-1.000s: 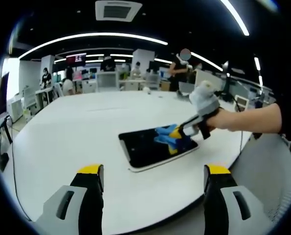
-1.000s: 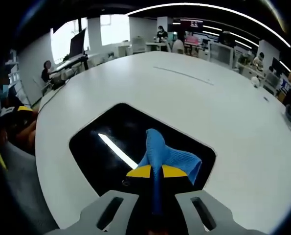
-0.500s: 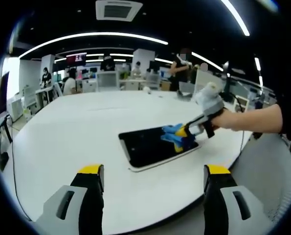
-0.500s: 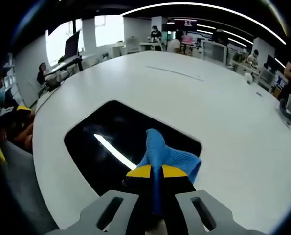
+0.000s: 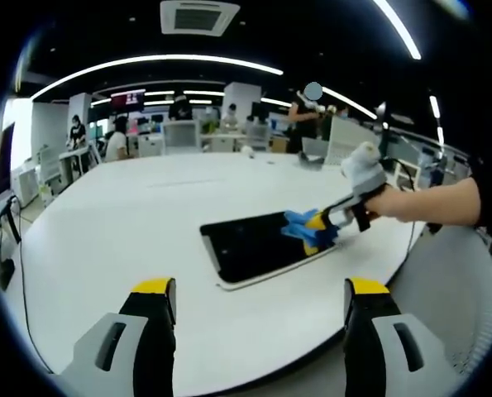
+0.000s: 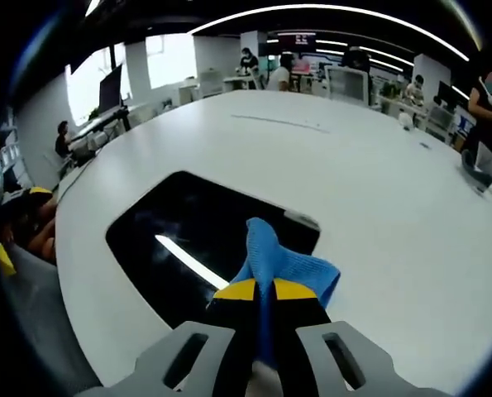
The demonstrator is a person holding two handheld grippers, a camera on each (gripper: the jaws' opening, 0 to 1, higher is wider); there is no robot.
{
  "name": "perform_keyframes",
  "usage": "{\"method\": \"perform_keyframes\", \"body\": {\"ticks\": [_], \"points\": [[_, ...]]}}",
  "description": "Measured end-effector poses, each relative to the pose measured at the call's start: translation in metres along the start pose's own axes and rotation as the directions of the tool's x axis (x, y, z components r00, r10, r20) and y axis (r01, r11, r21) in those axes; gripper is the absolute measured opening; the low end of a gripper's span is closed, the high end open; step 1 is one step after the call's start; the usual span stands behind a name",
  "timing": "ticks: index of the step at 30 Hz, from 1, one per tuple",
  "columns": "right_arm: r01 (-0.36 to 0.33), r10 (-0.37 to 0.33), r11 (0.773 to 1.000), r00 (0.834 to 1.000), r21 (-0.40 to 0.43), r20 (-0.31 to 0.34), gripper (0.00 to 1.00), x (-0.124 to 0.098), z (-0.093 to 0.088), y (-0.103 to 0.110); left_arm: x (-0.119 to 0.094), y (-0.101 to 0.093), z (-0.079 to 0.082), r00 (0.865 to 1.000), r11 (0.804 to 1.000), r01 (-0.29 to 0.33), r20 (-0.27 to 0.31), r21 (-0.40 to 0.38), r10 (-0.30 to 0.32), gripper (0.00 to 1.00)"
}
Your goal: Wipe the mirror surface with the cleaning cloth until all visible marks leave the cleaned area.
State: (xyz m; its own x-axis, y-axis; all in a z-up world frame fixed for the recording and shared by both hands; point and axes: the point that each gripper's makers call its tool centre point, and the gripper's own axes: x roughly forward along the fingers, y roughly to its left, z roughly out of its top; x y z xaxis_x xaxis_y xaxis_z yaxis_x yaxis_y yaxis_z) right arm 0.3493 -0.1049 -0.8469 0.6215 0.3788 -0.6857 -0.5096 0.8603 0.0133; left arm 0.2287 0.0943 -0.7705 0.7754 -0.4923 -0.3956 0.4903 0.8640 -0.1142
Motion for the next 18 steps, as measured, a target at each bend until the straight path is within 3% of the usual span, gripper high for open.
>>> {"method": "perform_keyframes", "body": {"ticks": [13,18], "points": [[-0.014,0.014,1.0,1.0,-0.014,-0.001,0.0,0.0033,-0.0023,-0.0024,-0.0012,0.0006,0.0023,1.0,1.0,-0.012,0.019,-0.004,0.012,0.82],[-0.022,0.022,1.0,1.0,0.003,-0.002,0.01,-0.0055,-0.0075,0.0064,-0.0005,-0.0014,0.0017,1.0,1.0,0.0,0.014,0.0,0.0,0.82]]}}
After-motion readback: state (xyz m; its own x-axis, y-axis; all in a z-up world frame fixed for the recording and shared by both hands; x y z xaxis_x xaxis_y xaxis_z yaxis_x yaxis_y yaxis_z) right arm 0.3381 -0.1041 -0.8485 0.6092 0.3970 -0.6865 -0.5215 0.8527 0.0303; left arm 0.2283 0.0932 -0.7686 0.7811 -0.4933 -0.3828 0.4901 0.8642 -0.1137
